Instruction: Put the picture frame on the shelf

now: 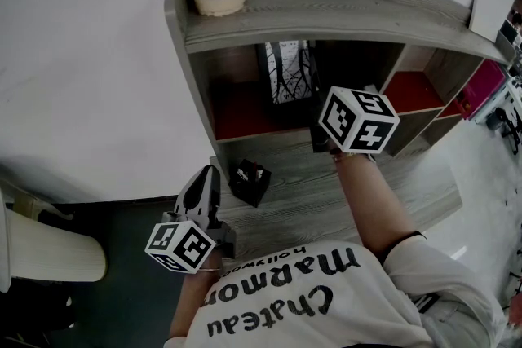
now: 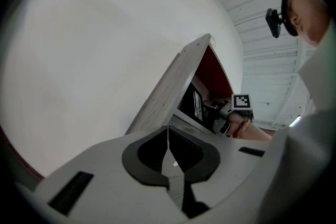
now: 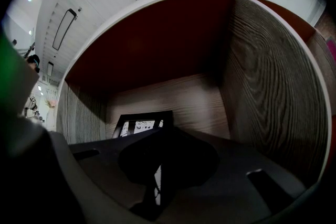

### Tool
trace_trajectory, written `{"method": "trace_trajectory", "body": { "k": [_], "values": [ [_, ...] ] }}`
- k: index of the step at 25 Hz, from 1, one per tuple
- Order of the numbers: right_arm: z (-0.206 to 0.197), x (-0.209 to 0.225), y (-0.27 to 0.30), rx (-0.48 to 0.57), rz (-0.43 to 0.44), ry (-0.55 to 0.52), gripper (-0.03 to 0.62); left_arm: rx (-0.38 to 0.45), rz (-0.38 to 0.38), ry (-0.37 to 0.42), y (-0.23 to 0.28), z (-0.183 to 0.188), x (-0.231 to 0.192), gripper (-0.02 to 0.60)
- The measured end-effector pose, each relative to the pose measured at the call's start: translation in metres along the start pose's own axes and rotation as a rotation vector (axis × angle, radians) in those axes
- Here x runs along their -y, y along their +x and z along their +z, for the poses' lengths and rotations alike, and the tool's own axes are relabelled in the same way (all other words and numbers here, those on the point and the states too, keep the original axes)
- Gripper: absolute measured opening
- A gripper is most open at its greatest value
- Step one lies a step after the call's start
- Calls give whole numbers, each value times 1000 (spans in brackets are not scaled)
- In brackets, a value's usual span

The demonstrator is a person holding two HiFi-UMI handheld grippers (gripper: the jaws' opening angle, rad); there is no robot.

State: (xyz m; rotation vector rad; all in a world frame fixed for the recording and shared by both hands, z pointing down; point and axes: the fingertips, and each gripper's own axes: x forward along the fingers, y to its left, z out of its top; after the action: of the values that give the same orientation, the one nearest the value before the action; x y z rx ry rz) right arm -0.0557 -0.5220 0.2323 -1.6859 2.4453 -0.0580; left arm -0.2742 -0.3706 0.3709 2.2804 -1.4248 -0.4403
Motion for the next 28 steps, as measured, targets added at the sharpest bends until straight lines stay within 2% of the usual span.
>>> {"method": "trace_trajectory", "body": {
  "k": [9, 16, 28],
  "values": [
    [0, 2, 0, -2, 9, 19, 38, 1, 2, 3, 0, 1, 1, 23],
    [1, 2, 0, -4, 5, -12, 43, 6, 4, 7, -1, 2, 2, 23],
    [2, -2, -1, -4, 38, 22, 48, 8, 13, 25, -5, 5, 7, 23]
  ]
}}
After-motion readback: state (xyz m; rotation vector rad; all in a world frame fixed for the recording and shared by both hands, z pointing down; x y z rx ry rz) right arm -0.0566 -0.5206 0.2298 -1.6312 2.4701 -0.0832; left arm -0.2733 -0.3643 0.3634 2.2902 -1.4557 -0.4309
